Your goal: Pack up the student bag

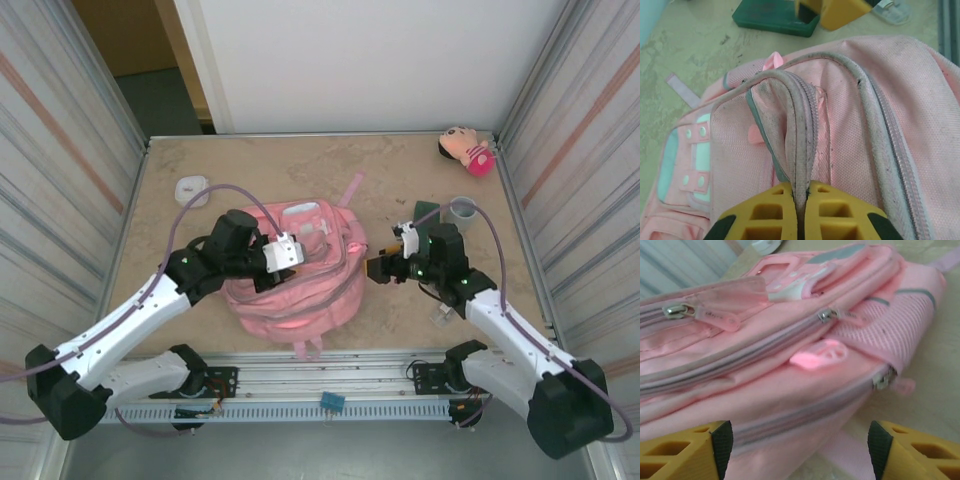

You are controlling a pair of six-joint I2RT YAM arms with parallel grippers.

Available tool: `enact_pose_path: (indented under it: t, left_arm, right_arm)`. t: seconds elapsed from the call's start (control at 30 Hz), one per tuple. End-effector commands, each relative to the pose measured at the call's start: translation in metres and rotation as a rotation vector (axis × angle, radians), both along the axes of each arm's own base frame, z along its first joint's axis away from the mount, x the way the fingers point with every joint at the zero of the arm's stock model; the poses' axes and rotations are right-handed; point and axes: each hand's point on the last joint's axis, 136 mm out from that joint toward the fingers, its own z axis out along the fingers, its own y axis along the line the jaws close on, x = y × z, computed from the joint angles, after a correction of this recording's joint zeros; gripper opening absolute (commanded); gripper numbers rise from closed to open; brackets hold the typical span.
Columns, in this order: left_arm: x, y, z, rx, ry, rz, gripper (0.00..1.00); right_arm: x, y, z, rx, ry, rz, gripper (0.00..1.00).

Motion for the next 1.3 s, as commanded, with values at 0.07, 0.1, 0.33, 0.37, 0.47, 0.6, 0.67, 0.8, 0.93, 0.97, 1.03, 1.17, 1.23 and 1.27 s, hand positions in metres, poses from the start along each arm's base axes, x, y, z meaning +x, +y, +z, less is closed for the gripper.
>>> enact_pose_path:
  t: [0.07,0.1,0.33,0.37,0.47,0.6,0.67,0.8,0.93,0.97,1.03,1.17,1.23,1.27]
  left_arm:
    - [-0.024,-0.011,0.047,-0.103,-0.153,-0.235,0.00]
    - [-0.027,-0.010,0.045,-0.108,-0.161,-0.256,0.00]
    - [-0.034,0.005,0.012,-0.020,-0.250,-0.316,0.00]
    - [-0.033,0.006,0.008,-0.013,-0.267,-0.316,0.00]
    - [-0.034,0.007,0.007,-0.016,-0.305,-0.319,0.00]
    - [-0.039,0.009,0.008,-0.018,-0.328,-0.345,0.00]
    - [-0.040,0.010,0.007,-0.015,-0.332,-0.347,0.00]
    - [-0.042,0.015,0.005,0.000,-0.332,-0.344,0.00]
    - [-0.042,0.020,0.007,-0.006,-0.339,-0.333,0.00]
    - [-0.042,0.020,0.008,-0.012,-0.339,-0.331,0.00]
    - [-0.041,0.022,0.009,-0.019,-0.338,-0.329,0.00]
    - [-0.039,0.022,0.011,-0.022,-0.344,-0.320,0.00]
    - [-0.037,0.022,0.010,-0.026,-0.344,-0.312,0.00]
    - [-0.036,0.022,0.011,-0.028,-0.346,-0.310,0.00]
  right_arm:
    - [0.005,0.031,0.032,0.062,-0.124,0.220,0.82]
    - [0.004,0.035,0.032,0.070,-0.125,0.256,0.84]
    - [-0.013,0.055,0.019,0.126,-0.056,0.488,0.83]
    - [-0.015,0.058,0.017,0.134,-0.040,0.511,0.83]
    - [-0.020,0.068,0.008,0.120,-0.022,0.557,0.83]
    - [-0.003,0.065,-0.008,0.048,-0.044,0.516,0.86]
    - [0.010,0.063,-0.012,0.049,-0.050,0.493,0.87]
    - [0.014,0.066,-0.030,0.041,0.002,0.529,0.87]
    - [0.017,0.061,-0.045,0.041,0.012,0.548,0.86]
    - [0.019,0.060,-0.047,0.046,0.017,0.551,0.85]
    - [0.020,0.059,-0.051,0.054,0.037,0.566,0.84]
    - [0.015,0.061,-0.056,0.075,0.109,0.610,0.79]
    - [0.009,0.063,-0.057,0.085,0.129,0.628,0.75]
    - [0.006,0.064,-0.056,0.087,0.129,0.635,0.71]
